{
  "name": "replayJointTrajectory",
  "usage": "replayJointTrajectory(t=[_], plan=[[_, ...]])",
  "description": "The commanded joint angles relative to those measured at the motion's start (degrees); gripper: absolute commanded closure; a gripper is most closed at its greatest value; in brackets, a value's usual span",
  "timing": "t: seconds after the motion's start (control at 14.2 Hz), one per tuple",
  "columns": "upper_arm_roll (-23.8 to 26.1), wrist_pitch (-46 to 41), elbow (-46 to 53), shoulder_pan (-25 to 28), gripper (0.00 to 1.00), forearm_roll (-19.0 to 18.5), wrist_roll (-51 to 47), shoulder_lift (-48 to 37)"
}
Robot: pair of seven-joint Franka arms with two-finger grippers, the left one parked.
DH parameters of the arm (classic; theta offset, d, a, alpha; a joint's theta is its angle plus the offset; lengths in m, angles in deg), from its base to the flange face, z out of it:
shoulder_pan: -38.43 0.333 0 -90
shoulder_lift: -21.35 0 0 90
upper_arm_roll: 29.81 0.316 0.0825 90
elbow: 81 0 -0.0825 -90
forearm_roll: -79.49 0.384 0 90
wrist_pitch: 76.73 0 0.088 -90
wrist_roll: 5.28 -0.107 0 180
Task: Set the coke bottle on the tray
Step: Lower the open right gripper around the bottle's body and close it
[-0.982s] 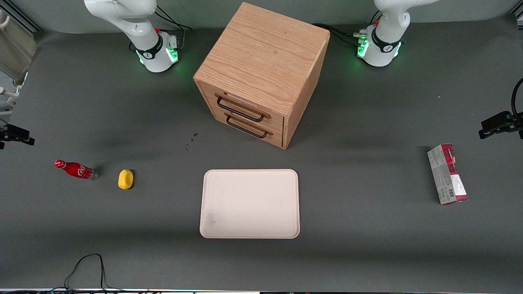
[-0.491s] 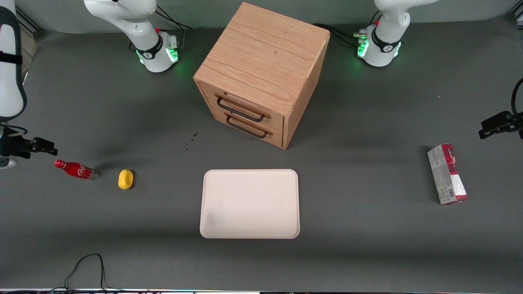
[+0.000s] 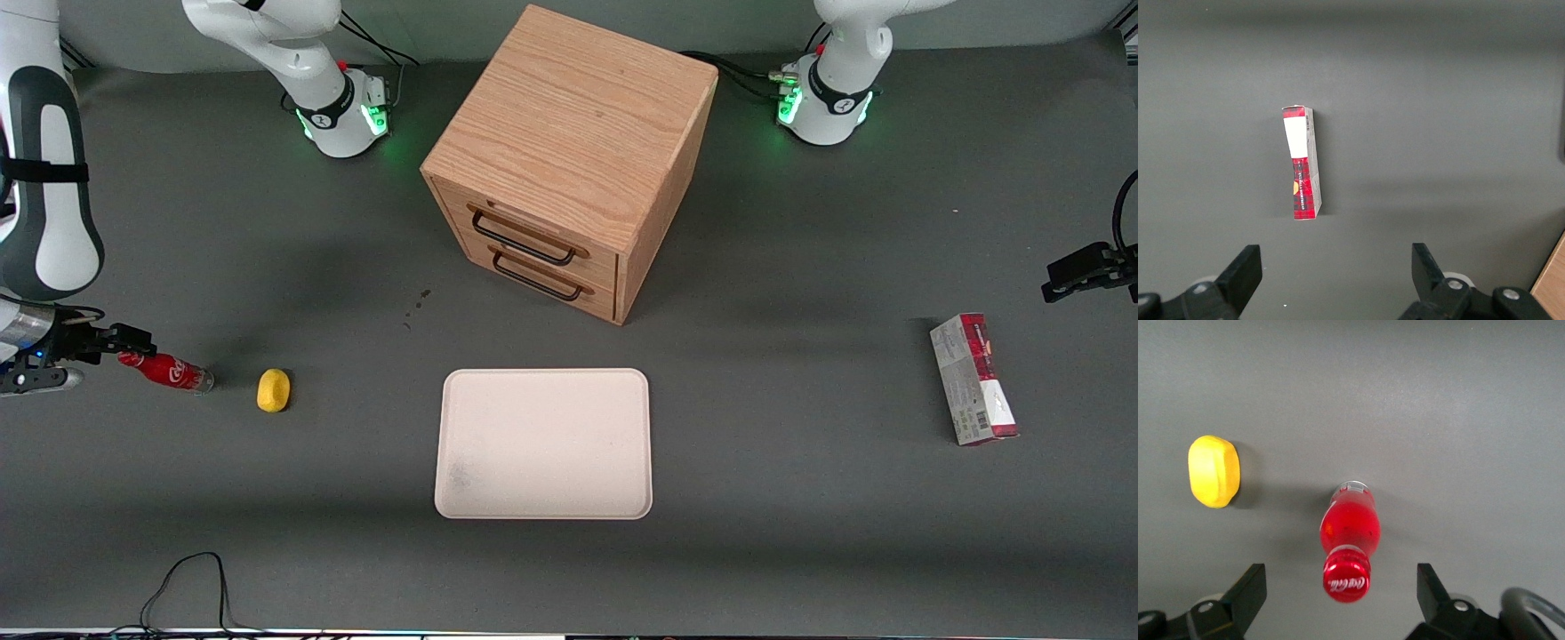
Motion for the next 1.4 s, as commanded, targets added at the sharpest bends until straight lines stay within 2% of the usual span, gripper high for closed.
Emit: replayJointTrajectory(t=[0.0,0.42,0.49,0.7,0.91,1.05,1.19,1.33], plan=[[-0.4,1.7,-0.2,0.6,0.00,2.9,1.3,1.5],[-0.3,3.0,0.0,0.6,0.00,3.1,1.5,2.9],[-0.3,2.9,0.1,0.6,0.06,3.1,1.6,2.9],[-0.3,2.5,0.1,0.6,0.53,3.1,2.8,2.7],[-0.2,0.8,0.3,0.6,0.83,3.0,2.9,2.5],[-0.3,-0.2,0.5,0.6,0.96,3.0,2.9,2.3],[-0.3,-2.3,2.3,0.6,1.00,3.0,3.6,2.2],[-0.4,-7.0,5.7,0.6,1.00,2.6,3.8,2.0]])
